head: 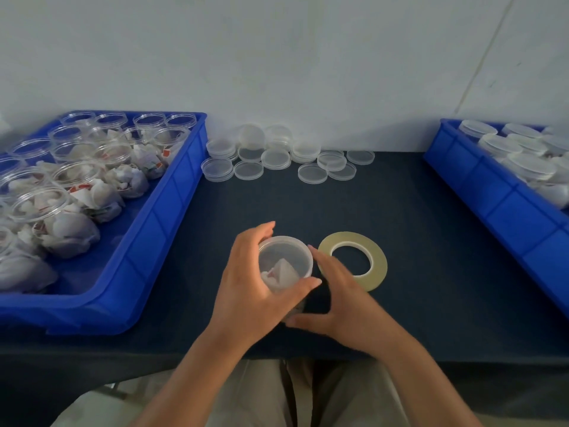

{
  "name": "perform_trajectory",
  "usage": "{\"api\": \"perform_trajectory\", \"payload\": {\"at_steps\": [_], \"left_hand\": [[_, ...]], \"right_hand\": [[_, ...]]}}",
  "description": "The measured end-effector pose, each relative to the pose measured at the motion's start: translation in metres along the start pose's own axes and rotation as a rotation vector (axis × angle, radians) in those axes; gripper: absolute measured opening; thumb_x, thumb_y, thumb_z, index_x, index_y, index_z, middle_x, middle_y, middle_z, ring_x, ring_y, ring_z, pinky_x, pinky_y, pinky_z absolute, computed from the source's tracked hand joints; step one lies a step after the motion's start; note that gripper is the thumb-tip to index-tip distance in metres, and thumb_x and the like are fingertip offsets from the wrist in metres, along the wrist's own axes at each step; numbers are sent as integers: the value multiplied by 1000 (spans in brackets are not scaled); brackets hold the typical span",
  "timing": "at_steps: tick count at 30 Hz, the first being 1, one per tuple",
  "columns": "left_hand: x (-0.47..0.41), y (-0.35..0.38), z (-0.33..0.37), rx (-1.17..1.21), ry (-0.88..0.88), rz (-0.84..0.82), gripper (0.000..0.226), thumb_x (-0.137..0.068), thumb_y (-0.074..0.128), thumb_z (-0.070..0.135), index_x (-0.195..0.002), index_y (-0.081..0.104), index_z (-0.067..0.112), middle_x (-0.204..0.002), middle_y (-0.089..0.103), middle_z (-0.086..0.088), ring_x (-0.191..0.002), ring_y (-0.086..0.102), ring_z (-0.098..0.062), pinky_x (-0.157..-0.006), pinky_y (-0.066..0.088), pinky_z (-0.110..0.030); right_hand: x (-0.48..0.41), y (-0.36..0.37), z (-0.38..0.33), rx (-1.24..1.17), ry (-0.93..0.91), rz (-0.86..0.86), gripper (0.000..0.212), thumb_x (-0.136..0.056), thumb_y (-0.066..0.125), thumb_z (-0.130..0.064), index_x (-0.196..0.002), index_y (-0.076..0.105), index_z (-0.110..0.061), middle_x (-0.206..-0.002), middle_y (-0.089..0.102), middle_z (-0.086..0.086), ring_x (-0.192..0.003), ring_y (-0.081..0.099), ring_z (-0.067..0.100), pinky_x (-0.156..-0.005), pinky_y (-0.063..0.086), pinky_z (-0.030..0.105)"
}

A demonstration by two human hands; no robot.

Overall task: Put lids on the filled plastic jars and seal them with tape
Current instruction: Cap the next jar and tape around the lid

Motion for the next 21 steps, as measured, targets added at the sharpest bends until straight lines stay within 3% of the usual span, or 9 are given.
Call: {"api": "perform_trajectory", "payload": {"at_steps": [2, 3, 7, 10, 12, 14, 16, 19, 21], "left_hand": [[6, 8, -10, 131, -61, -22, 96, -73, 71, 86, -152, 32, 47, -139, 45, 38, -133, 49, 5, -97, 42, -3], [7, 10, -12, 170, -69, -25, 95, -73, 72, 85, -151, 29, 53, -140, 45, 40, -134, 48, 6, -100, 42, -4], [-2, 17, -20, 262, -106, -76, 90, -71, 74, 85, -144, 25, 67, -144, 42, 43, -137, 46, 7, -107, 50, -20], [-12, 22, -22, 254, -88, -127, 91, -70, 72, 86, -145, 26, 63, -143, 39, 45, -139, 44, 6, -113, 48, -27], [-15, 24, -24, 240, -115, -157, 102, -66, 72, 88, -151, 24, 56, -148, 36, 38, -143, 38, 6, -114, 43, -24], [-14, 17, -19, 151, -108, -133, 110, -66, 73, 84, -155, 18, 51, -158, 27, 19, -147, 27, 6, -113, 31, -11], [-8, 0, 3, 0, 29, 4, 98, -76, 70, 79, -156, 30, 42, -163, 27, 2, -150, 26, -9, -115, 24, -9], [6, -9, 49, -135, 302, 117, 64, -95, 62, 68, -139, 63, 22, -151, 49, -4, -144, 42, -25, -120, 36, -44], [12, -3, 68, -113, 347, 80, 46, -99, 63, 56, -127, 73, 21, -142, 60, 2, -140, 49, -19, -119, 37, -49]], "right_hand": [[0, -25, 25, 363, 121, 50, 113, -78, 71, -80, -165, 13, -39, -173, 12, -18, -159, 10, 6, -124, 14, 30], [-1, -36, 33, 514, 155, 65, 103, -85, 65, -77, -165, 20, -31, -173, 13, -13, -160, 8, 10, -125, 15, 30], [-3, -52, 36, 727, 67, 82, 48, -97, 50, -67, -123, 63, -30, -137, 57, -11, -132, 50, 12, -105, 43, 30], [8, -56, 30, 668, 87, 77, 43, -90, 41, -77, -100, 55, -38, -98, 65, -15, -87, 61, 4, -75, 51, 23], [19, -64, 25, 540, 133, 146, 42, -87, 41, -80, -94, 50, -40, -77, 62, -11, -66, 59, 7, -56, 45, 20], [32, -68, 15, 340, 134, 240, 38, -88, 45, -76, -92, 48, -39, -74, 62, -10, -65, 61, 7, -49, 43, 21], [48, -67, -1, 175, 78, 319, 35, -89, 46, -73, -91, 47, -38, -81, 63, -18, -66, 59, 3, -54, 45, 17], [67, -65, -25, 42, -6, 409, 33, -86, 50, -72, -90, 49, -40, -80, 61, -16, -60, 57, 5, -54, 44, 16], [75, -65, -37, -26, -53, 452, 30, -87, 53, -70, -89, 49, -41, -78, 61, -13, -58, 55, 6, -50, 41, 15]]}}
Point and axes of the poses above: each hand's wrist, its own x-axis away from the middle knuckle, its own y-axis out of the palm, z = x × y, the point moved 9 cm from there along -x, towards the middle knuckle
